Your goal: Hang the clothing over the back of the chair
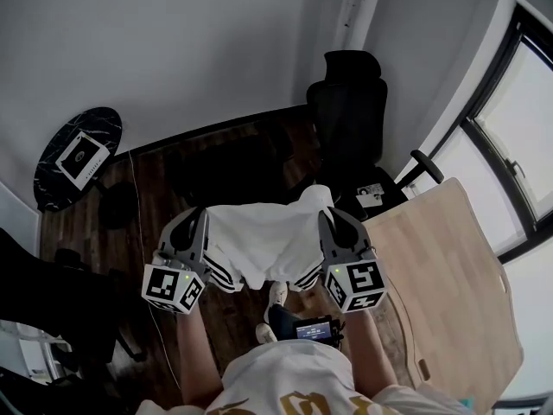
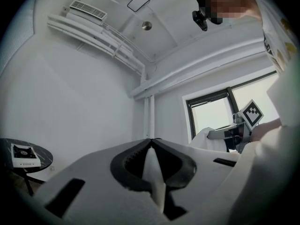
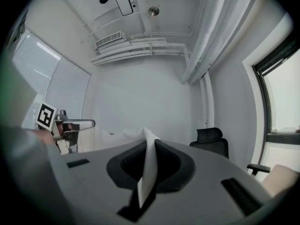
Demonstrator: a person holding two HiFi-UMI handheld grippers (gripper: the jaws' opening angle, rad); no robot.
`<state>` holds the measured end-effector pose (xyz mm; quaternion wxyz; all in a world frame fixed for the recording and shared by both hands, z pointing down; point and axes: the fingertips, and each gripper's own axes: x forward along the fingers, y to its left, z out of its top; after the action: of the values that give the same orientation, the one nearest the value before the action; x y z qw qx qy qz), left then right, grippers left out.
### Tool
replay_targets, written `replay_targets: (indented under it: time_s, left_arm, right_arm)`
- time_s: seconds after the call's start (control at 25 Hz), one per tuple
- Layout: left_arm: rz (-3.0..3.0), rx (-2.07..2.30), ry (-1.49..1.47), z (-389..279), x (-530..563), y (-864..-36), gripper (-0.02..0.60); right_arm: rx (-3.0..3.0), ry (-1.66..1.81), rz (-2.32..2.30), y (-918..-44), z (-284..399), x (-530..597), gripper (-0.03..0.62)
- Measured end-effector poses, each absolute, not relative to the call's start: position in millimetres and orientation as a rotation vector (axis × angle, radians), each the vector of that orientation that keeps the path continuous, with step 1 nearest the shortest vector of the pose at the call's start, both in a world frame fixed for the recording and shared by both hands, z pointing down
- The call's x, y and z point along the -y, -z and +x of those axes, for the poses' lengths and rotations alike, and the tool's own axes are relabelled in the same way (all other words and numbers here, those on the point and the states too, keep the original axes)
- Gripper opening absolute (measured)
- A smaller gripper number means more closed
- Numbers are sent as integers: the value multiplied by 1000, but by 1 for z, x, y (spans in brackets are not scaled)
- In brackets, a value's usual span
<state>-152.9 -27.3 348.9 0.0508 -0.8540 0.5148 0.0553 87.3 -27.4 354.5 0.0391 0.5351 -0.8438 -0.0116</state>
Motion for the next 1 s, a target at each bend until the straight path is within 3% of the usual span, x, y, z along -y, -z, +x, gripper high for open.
replay_targets:
  time_s: [0.6, 1.0]
  left_arm:
    - [-2599, -1545, -198, -152, 33, -342, 21]
    - [-2527, -1511, -230, -164, 61, -292, 21]
  right_arm:
    - [2607, 52, 1649, -349, 91, 33, 26]
    - [2653, 202, 1653, -295, 78, 66, 26]
